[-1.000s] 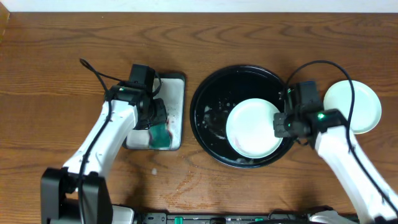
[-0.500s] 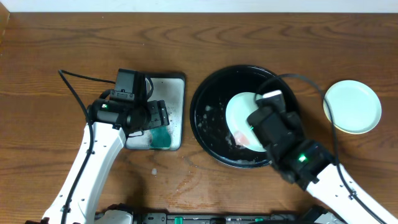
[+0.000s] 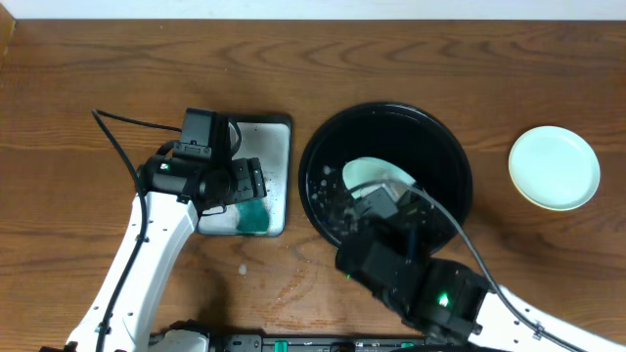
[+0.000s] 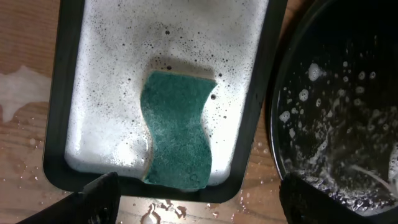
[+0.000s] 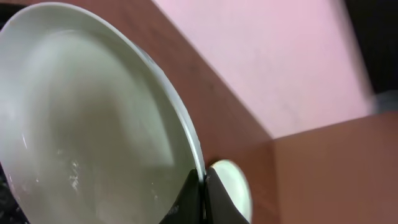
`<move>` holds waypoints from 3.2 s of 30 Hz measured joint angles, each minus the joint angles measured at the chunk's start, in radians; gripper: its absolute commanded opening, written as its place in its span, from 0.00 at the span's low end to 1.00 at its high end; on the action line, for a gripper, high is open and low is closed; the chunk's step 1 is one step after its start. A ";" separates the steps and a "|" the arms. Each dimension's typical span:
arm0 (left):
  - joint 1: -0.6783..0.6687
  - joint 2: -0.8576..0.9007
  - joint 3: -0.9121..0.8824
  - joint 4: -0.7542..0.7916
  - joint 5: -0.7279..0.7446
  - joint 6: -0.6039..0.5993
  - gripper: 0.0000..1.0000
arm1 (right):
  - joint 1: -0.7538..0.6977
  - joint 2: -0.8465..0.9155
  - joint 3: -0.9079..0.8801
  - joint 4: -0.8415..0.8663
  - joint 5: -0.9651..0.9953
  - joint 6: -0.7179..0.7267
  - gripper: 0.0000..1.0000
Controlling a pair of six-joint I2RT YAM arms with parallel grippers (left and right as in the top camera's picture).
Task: Clean dirty plates on tray and stack at the side
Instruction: 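Lift the scrubbed plate upright with the right gripper, then carry the plate right and lay it on the plate stack, release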
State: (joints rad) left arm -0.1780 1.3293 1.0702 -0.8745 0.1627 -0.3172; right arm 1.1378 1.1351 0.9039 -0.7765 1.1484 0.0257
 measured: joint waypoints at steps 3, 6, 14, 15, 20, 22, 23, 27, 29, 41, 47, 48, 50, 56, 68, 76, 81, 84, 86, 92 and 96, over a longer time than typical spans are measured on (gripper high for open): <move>0.000 0.000 0.000 0.000 0.000 0.000 0.82 | 0.035 0.000 0.000 0.000 0.055 -0.019 0.01; 0.000 0.000 0.000 0.000 0.000 0.000 0.82 | 0.046 0.000 0.000 0.000 0.085 -0.037 0.01; 0.000 0.000 0.000 0.000 0.000 0.000 0.83 | 0.046 0.000 0.000 0.003 0.113 -0.050 0.01; 0.000 0.000 0.000 0.000 0.000 0.000 0.83 | 0.046 0.000 0.000 0.003 0.113 -0.053 0.01; 0.000 0.000 0.000 0.000 0.000 0.000 0.83 | 0.046 0.000 0.000 0.003 0.119 -0.057 0.01; 0.000 0.000 0.000 0.000 0.000 0.000 0.83 | 0.046 0.000 0.000 0.003 0.121 -0.057 0.01; 0.000 0.000 0.000 0.000 0.000 0.000 0.83 | 0.046 0.000 0.000 0.003 0.121 -0.057 0.01; 0.000 0.000 0.000 0.000 0.000 0.000 0.83 | 0.046 0.000 0.000 0.003 0.122 -0.058 0.01; 0.000 0.000 0.000 0.000 0.000 0.000 0.83 | 0.046 0.000 0.000 0.003 0.124 -0.058 0.01; 0.000 0.000 0.000 0.000 0.000 0.000 0.83 | 0.046 0.000 0.000 0.003 0.124 -0.060 0.01; 0.000 0.000 0.000 0.000 0.000 0.000 0.83 | 0.046 0.000 0.000 0.003 0.124 -0.060 0.01; 0.000 0.000 0.000 0.000 0.000 0.000 0.83 | 0.046 0.000 0.000 0.003 0.124 -0.060 0.01; 0.000 0.000 0.000 0.000 0.000 0.000 0.83 | 0.046 0.000 0.000 0.003 0.124 -0.060 0.01; 0.000 0.000 0.000 0.000 0.000 0.000 0.83 | 0.046 0.000 0.000 0.003 0.124 -0.060 0.01; 0.000 0.000 0.000 0.000 0.000 0.000 0.83 | 0.045 0.000 0.000 0.004 0.124 -0.060 0.01; 0.000 0.000 0.000 0.000 0.000 0.000 0.83 | -0.069 0.000 0.000 0.011 0.026 -0.012 0.01; 0.000 0.000 0.000 0.000 0.000 0.000 0.83 | -0.355 -0.001 0.000 0.050 -0.206 0.069 0.01; 0.000 0.000 0.000 0.000 0.000 0.000 0.83 | -0.578 -0.001 0.000 0.107 -0.412 0.111 0.01; 0.000 0.000 0.000 0.000 0.000 0.000 0.83 | -0.735 -0.001 0.000 0.149 -0.557 0.137 0.01; 0.000 0.000 0.000 0.000 0.000 0.000 0.83 | -1.272 0.033 0.000 0.264 -1.002 0.227 0.01; 0.000 0.000 0.000 0.000 0.000 0.000 0.83 | -1.571 0.129 0.000 0.292 -1.173 0.321 0.01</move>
State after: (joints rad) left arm -0.1776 1.3293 1.0702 -0.8749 0.1627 -0.3168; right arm -0.4328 1.2636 0.9043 -0.4843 -0.0242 0.3466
